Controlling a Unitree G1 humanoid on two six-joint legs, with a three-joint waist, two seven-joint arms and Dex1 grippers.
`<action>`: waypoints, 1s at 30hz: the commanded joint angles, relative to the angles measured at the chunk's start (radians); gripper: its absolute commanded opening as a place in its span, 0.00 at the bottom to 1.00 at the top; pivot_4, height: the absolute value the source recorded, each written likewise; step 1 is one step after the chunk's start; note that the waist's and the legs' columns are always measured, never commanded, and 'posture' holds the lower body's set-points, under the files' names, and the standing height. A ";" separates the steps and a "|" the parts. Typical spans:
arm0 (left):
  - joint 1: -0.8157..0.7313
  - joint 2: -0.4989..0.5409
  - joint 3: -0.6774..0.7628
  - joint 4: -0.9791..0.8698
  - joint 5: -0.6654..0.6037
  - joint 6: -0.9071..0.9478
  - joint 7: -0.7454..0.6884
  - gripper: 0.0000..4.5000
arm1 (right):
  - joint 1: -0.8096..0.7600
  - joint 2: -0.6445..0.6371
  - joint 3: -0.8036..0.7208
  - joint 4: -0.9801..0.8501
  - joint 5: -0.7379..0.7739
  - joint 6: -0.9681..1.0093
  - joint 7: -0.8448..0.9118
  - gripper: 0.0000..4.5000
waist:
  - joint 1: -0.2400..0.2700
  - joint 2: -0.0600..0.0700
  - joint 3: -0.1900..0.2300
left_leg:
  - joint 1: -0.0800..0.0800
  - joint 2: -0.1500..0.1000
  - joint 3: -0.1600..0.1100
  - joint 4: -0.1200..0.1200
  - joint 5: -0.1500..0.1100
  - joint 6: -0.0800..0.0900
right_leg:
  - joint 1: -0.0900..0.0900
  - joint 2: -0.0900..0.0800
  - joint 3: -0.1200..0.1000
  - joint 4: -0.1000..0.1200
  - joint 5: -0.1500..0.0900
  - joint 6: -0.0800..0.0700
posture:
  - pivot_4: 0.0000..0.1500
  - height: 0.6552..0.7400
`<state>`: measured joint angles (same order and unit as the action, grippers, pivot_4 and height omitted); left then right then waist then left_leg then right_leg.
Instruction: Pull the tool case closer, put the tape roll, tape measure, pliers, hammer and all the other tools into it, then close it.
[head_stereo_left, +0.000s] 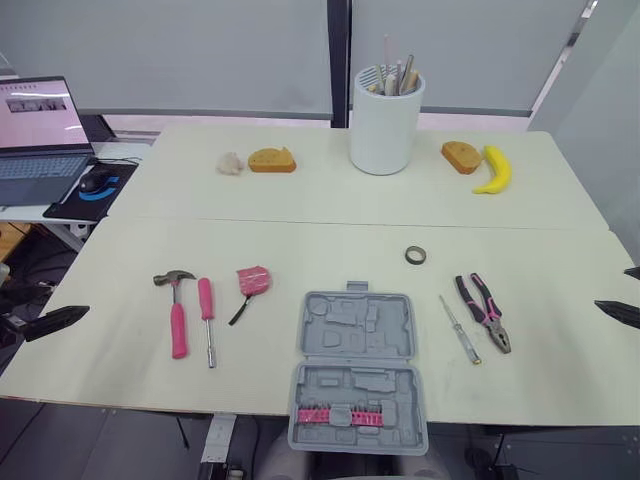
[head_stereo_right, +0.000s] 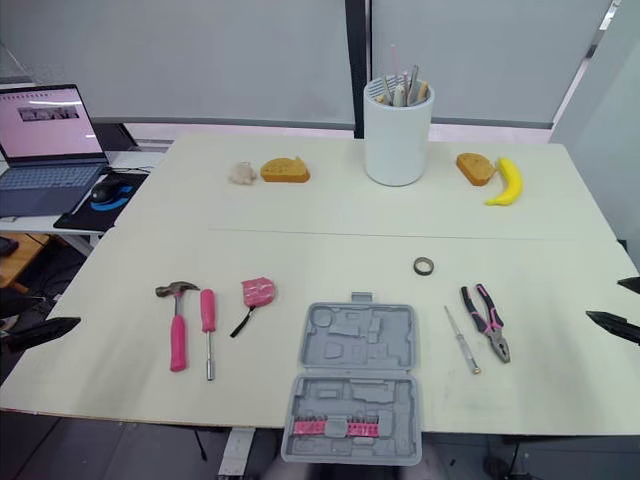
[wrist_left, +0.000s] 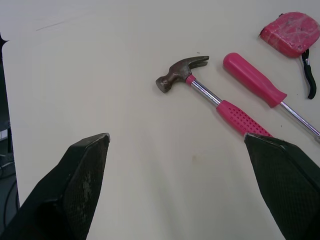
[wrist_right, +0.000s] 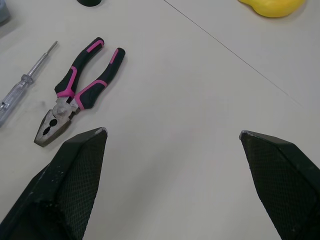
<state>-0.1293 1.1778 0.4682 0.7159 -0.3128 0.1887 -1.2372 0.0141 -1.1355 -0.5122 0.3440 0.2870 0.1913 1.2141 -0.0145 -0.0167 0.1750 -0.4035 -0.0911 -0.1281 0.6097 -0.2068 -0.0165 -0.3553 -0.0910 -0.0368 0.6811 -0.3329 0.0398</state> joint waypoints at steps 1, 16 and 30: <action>-0.015 0.010 0.012 -0.021 -0.001 -0.014 0.021 1.00 | -0.023 -0.014 -0.007 0.009 -0.008 -0.033 -0.021 1.00 | -0.003 0.000 0.000 | 0.000 0.000 0.000 0.000 0.000 0.000 | 0.000 0.000 0.000 0.000 0.000 0.000 | 1.00 1.00; -0.027 -0.074 0.038 -0.386 -0.122 0.208 0.121 1.00 | -0.230 0.048 0.244 -0.089 -0.098 -0.049 -0.123 1.00 | -0.017 0.000 0.000 | 0.001 0.001 0.000 0.000 0.000 0.000 | 0.001 0.000 0.001 0.001 0.000 0.000 | 1.00 1.00; -0.242 -0.299 -0.258 -0.957 -0.269 0.416 0.220 1.00 | -0.510 0.247 0.553 -0.147 -0.236 -0.042 -0.185 1.00 | -0.015 -0.001 0.000 | 0.001 -0.001 0.001 0.002 0.002 -0.003 | 0.002 0.000 0.000 0.001 0.000 0.000 | 1.00 1.00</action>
<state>-0.3535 0.8844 0.2238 -0.1757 -0.5517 0.5908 -1.0308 -0.4742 -0.8862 0.0365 0.2038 0.0680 0.1728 1.0397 -0.0291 -0.0176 0.1754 -0.4028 -0.0917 -0.1271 0.6117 -0.2043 -0.0203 -0.3527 -0.0906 -0.0365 0.6821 -0.3325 0.0398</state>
